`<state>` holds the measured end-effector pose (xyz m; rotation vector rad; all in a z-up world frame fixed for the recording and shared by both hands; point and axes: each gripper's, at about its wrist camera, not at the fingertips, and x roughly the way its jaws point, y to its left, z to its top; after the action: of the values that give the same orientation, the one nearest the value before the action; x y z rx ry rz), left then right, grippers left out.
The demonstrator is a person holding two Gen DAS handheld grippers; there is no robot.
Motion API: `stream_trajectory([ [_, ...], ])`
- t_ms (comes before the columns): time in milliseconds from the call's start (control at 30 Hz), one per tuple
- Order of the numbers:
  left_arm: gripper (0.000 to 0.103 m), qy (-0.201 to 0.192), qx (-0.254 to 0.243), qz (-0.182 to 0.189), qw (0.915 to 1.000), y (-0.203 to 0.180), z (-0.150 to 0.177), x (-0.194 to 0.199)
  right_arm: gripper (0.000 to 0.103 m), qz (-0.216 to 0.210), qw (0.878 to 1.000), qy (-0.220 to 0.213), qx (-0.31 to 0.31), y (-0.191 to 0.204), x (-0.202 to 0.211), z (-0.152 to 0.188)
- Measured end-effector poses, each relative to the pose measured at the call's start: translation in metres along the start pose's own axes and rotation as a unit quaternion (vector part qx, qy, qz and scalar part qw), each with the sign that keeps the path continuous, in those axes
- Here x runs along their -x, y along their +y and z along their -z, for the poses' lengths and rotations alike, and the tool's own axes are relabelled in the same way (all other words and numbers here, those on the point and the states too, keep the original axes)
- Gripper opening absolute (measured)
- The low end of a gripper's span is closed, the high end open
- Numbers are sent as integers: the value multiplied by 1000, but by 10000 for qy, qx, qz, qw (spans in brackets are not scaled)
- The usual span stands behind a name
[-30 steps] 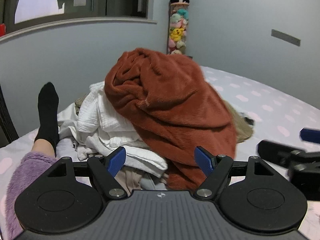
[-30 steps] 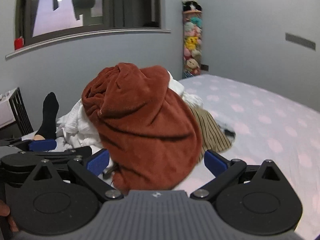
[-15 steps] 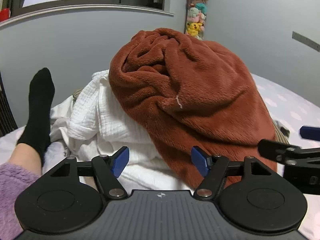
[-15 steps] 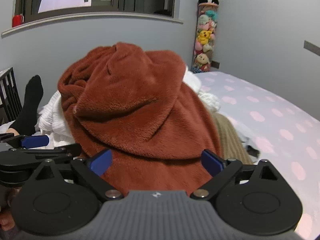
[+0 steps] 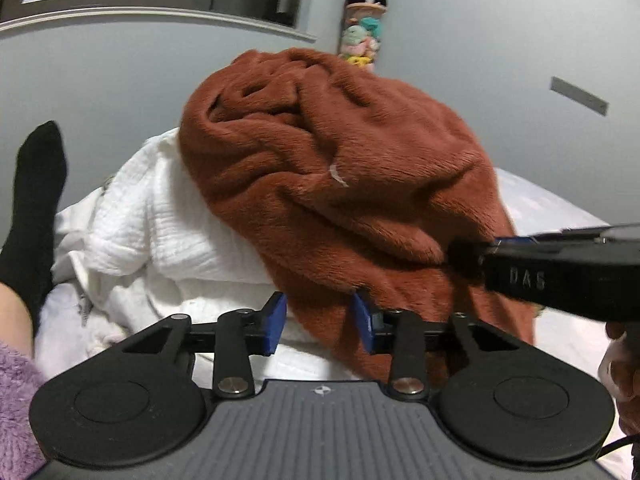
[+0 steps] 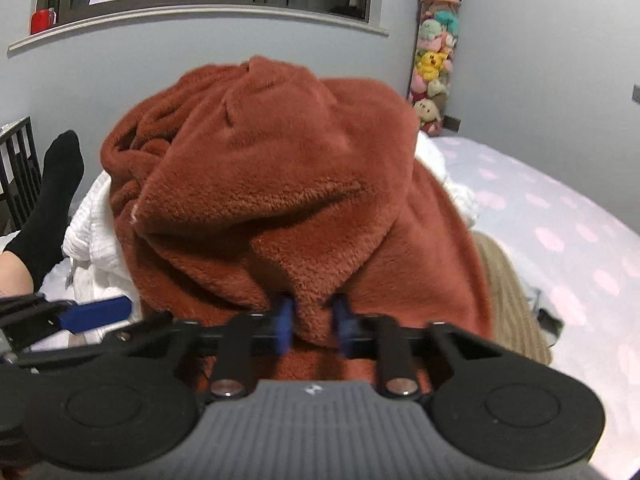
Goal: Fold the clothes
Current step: 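Pull the rust-brown fleece off the heap with the right gripper onto the bed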
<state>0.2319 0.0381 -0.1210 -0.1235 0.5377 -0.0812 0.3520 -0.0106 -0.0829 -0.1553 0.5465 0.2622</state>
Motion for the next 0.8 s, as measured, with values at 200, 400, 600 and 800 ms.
stream_trajectory([
  [200, 30, -237, 0, 199, 9995, -20, -3, 30, 7, 619, 9969, -472, 69, -2, 58, 4],
  [400, 30, -182, -109, 312, 9993, -42, -1, 71, 5, 1297, 9881, -743, -368, -36, 128, 17],
  [600, 30, 38, -371, 458, 9983, -60, 2, 100, 0, 2201, 9698, -714, -768, -68, 201, 57],
  [800, 31, 393, -401, 447, 9974, -73, 14, 111, 0, 2271, 9615, -186, -1537, -107, 259, 109],
])
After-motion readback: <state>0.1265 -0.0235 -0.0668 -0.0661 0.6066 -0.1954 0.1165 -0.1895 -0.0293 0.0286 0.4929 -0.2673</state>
